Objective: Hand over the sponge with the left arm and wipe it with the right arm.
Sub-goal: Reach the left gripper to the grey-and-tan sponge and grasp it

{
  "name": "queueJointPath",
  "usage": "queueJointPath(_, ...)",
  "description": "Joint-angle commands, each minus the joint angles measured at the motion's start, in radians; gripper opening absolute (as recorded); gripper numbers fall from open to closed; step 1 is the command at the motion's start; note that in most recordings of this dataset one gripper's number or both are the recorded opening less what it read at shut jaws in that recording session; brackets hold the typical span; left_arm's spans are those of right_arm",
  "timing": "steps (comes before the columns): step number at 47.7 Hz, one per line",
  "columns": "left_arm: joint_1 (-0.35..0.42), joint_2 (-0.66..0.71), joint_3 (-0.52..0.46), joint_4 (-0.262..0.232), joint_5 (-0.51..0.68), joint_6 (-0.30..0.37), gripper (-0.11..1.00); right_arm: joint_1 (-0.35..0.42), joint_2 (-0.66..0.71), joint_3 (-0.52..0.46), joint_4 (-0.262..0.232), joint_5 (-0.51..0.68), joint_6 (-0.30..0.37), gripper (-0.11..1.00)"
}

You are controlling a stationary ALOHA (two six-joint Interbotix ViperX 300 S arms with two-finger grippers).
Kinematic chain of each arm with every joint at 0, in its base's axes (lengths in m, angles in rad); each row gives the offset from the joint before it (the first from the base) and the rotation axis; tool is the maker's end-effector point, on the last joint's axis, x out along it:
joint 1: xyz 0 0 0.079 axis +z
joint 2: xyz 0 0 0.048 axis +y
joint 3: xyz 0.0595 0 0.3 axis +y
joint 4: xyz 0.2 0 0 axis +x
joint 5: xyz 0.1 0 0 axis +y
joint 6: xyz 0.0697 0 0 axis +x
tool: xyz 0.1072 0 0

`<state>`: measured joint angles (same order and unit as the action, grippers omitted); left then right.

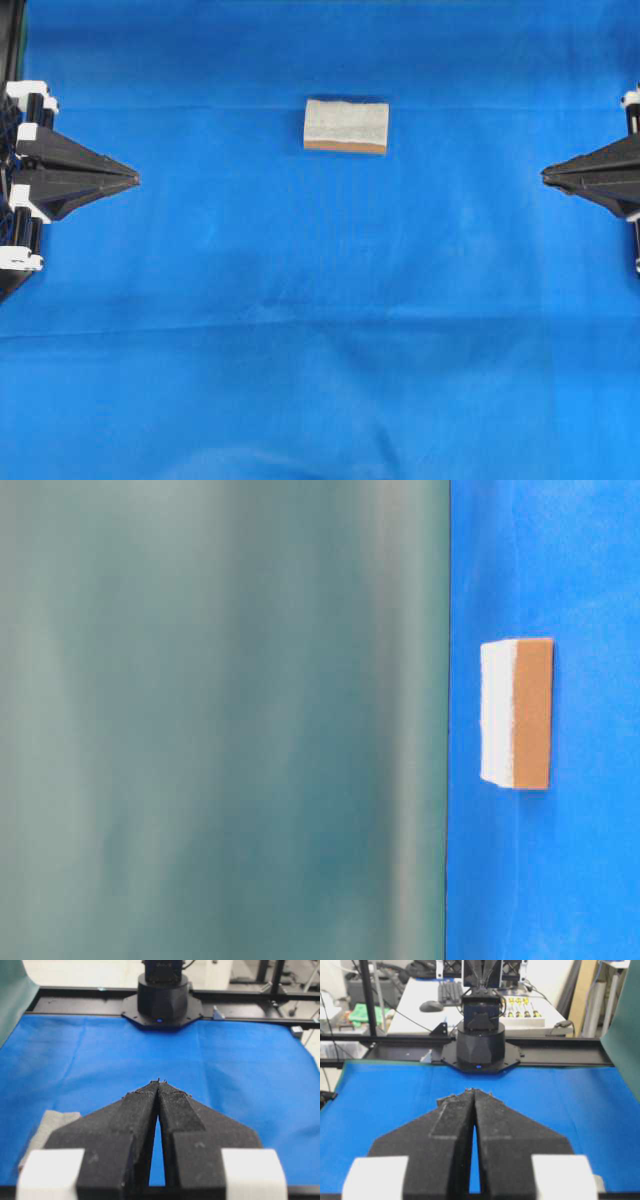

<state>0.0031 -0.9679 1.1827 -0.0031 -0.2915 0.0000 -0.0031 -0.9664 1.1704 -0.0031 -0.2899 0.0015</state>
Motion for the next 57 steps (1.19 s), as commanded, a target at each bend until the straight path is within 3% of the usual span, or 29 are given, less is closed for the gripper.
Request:
queueJointPath(1, -0.005, 0.006, -0.021, -0.015, -0.014, 0.011, 0.0, -0.002, 0.011, -0.026, 0.0, -0.008, 0.002, 0.0)
queueJointPath(15, 0.031, 0.054, -0.038, -0.015, -0.017, 0.066, 0.0, -0.002, 0.012, -0.038, 0.002, 0.021, 0.002, 0.0)
queueJointPath(31, 0.12, 0.253, -0.084, -0.017, -0.106, 0.098, 0.02, -0.003, 0.031, -0.044, 0.002, 0.02, 0.002, 0.0)
queueJointPath(35, 0.137, 0.314, -0.101, -0.018, -0.117, 0.097, 0.17, -0.002, 0.031, -0.046, 0.0, 0.02, 0.002, 0.0)
queueJointPath(44, 0.173, 0.479, -0.169, -0.017, -0.12, 0.101, 0.72, -0.002, 0.031, -0.046, 0.002, 0.02, 0.002, 0.0)
queueJointPath(47, 0.19, 0.54, -0.195, -0.017, -0.12, 0.106, 0.86, -0.002, 0.032, -0.046, 0.002, 0.02, 0.002, 0.0)
queueJointPath(50, 0.207, 0.62, -0.224, -0.017, -0.121, 0.132, 0.93, -0.002, 0.035, -0.046, 0.002, 0.018, 0.002, 0.0)
queueJointPath(57, 0.222, 0.776, -0.298, -0.017, -0.123, 0.179, 0.94, -0.002, 0.041, -0.043, 0.0, 0.017, 0.002, 0.0)
